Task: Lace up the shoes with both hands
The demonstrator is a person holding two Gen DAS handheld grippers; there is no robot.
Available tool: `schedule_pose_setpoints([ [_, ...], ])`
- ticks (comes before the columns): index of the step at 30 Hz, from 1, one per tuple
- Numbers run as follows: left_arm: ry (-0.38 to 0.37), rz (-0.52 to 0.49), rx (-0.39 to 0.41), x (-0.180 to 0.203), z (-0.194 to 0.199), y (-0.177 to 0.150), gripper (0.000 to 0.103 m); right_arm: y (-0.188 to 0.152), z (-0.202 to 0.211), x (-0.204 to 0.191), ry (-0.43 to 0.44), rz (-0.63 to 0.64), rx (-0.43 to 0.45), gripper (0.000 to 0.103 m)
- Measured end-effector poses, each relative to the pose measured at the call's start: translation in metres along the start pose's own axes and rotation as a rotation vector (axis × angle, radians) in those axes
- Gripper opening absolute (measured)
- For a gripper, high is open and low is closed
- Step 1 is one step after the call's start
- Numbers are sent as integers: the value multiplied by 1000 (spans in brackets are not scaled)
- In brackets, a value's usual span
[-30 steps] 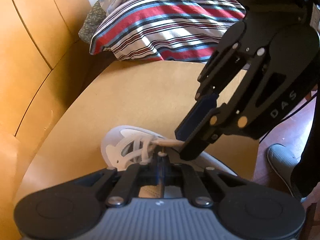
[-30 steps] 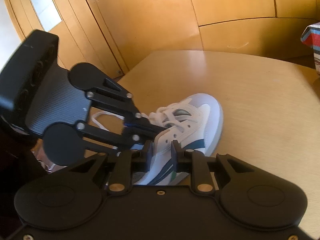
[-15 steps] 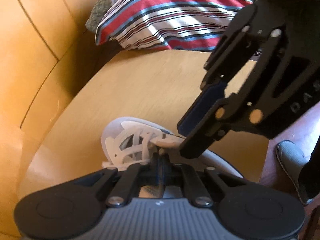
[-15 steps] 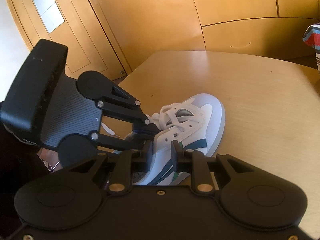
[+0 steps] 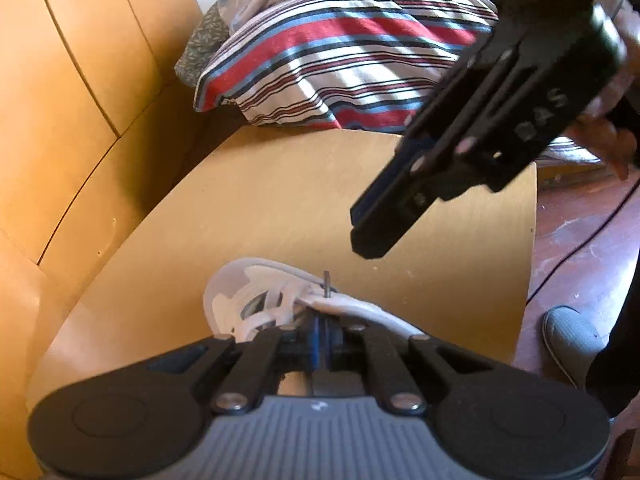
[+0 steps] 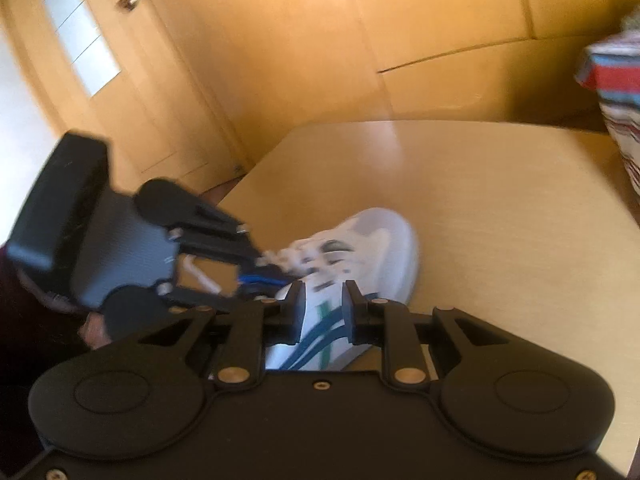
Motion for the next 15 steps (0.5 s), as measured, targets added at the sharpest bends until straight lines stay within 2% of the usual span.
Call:
schedule_pose_setpoints([
  [6, -5, -1, -4, 3, -3, -1, 4, -13, -19, 16, 70, -271, 32, 21],
  [10, -7, 4, -3, 2, -5, -1, 4, -14, -24, 24, 74, -382, 76, 22],
  [15, -7, 8, -3, 1, -4, -1, 4, -14, -32, 24, 107, -428, 83, 22],
])
Point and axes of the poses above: each gripper's, at about its wrist camera, not at the fingertips, and z roughly against the way its jaws point, x to its right, y to its top, the point moved 3 cm from there along -z, roughly the way its jaws point, and after that the axes turned 4 degrees about y, right-handed, at the moved point
